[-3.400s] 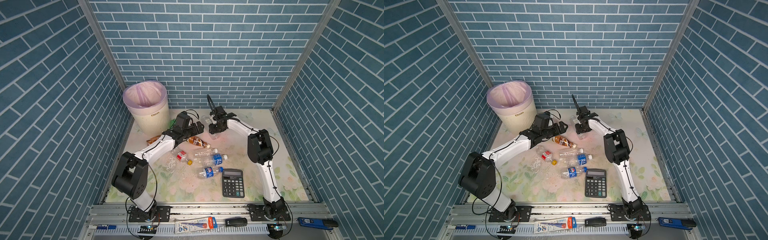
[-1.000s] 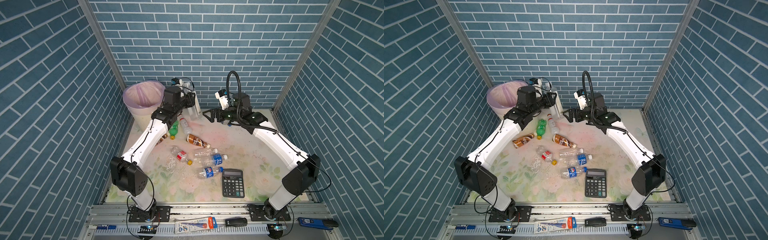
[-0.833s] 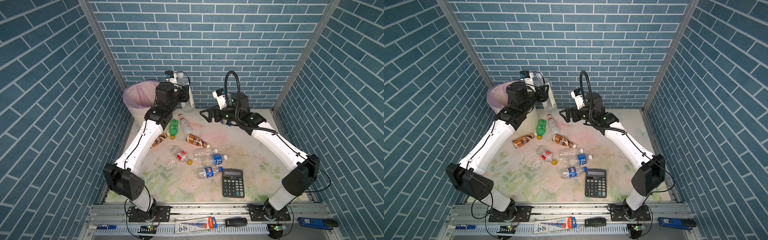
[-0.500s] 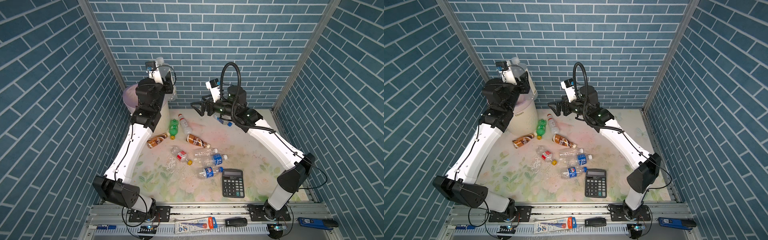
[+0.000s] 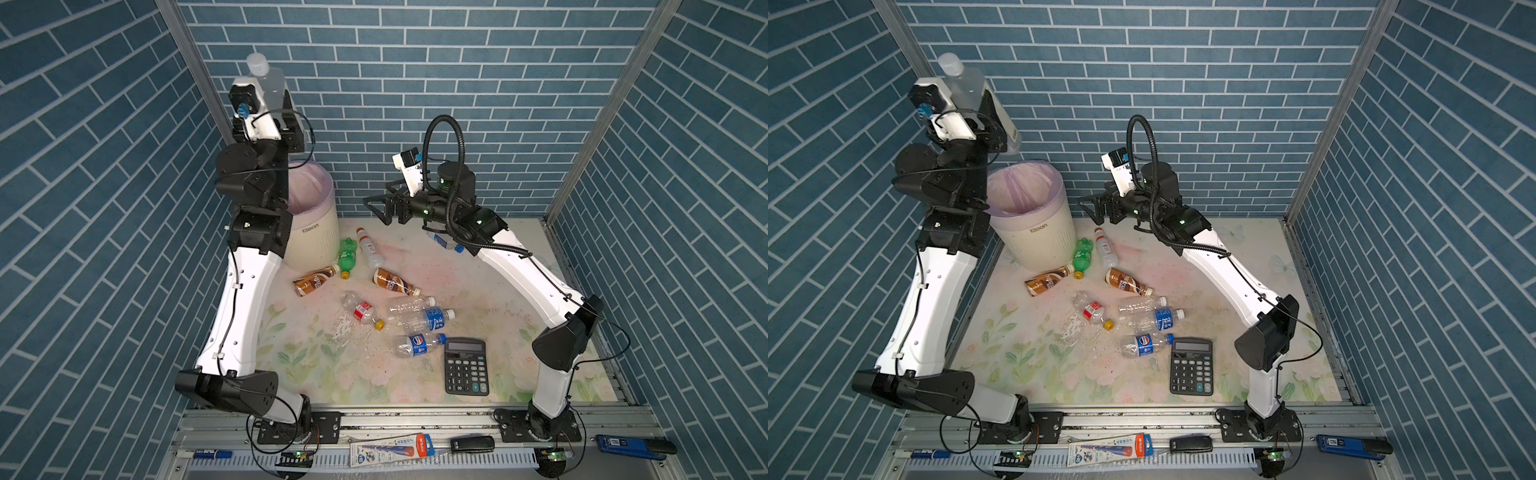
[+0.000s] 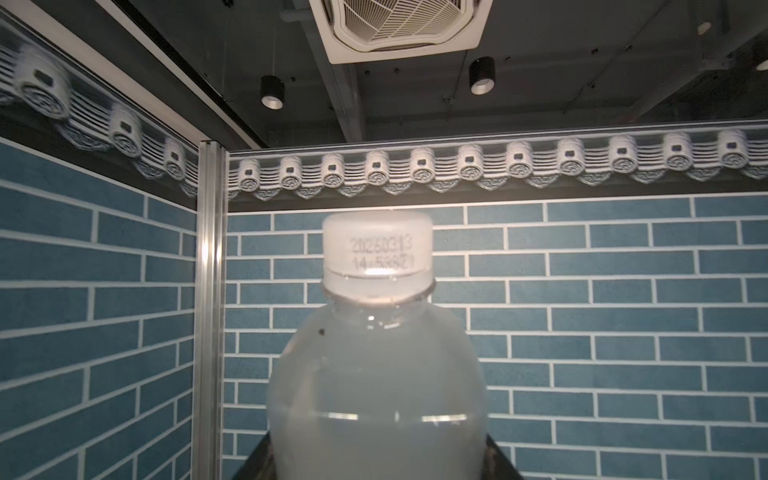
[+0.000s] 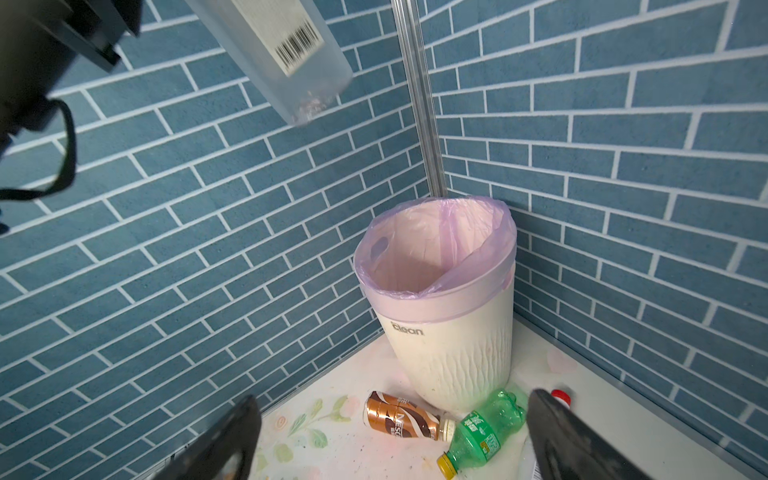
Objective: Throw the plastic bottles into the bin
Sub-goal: 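Raise the white-label bottle over the bin and open the left gripper, then bring left gripper back toward the pile while right gripper lowers toward brown Nescafe bottle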
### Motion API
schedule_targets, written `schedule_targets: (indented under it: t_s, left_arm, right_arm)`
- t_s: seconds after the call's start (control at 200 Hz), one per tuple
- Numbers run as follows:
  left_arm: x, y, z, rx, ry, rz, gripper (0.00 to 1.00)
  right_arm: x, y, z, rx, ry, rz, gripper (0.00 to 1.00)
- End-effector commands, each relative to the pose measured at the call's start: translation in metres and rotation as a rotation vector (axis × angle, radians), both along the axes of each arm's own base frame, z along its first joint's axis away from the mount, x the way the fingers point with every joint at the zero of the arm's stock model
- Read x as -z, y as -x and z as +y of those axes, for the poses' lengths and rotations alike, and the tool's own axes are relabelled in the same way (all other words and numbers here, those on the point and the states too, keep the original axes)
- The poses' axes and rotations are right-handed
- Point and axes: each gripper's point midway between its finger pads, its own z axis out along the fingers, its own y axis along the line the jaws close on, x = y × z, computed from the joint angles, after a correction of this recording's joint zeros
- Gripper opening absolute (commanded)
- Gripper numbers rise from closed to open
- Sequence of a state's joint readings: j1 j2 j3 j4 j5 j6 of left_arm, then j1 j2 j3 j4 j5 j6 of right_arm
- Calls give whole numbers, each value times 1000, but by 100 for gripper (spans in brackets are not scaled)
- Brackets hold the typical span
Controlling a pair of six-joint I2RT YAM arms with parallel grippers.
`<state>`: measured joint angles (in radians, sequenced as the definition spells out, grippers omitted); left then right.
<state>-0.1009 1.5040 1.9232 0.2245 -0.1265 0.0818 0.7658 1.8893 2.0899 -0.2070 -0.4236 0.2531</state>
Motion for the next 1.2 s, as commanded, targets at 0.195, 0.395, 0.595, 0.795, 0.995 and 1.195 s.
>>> schedule_targets:
  t_s: [0.195,0.395,0.595,0.795,0.995,1.195]
  left_arm:
    - [156,-117,71,-109,198,555,72]
    - [126,-90,50,19,209,455,99]
    - [115,-73,23,109,205,454,99]
    - [125,-60,-13,234,220,520,99]
    - [148,-43,-54,344,236,618,99]
    - [182,-22,-95,433,242,696,99]
  right_arm:
    - [1,1,3,-14,29,-25,99]
    - [6,1,1,-6,42,-18,99]
    - [12,-2,-3,22,45,0,99]
    - [17,-3,-12,66,56,13,99]
    - [31,-3,-29,126,94,32,99]
    - [51,-3,-53,202,129,60,99]
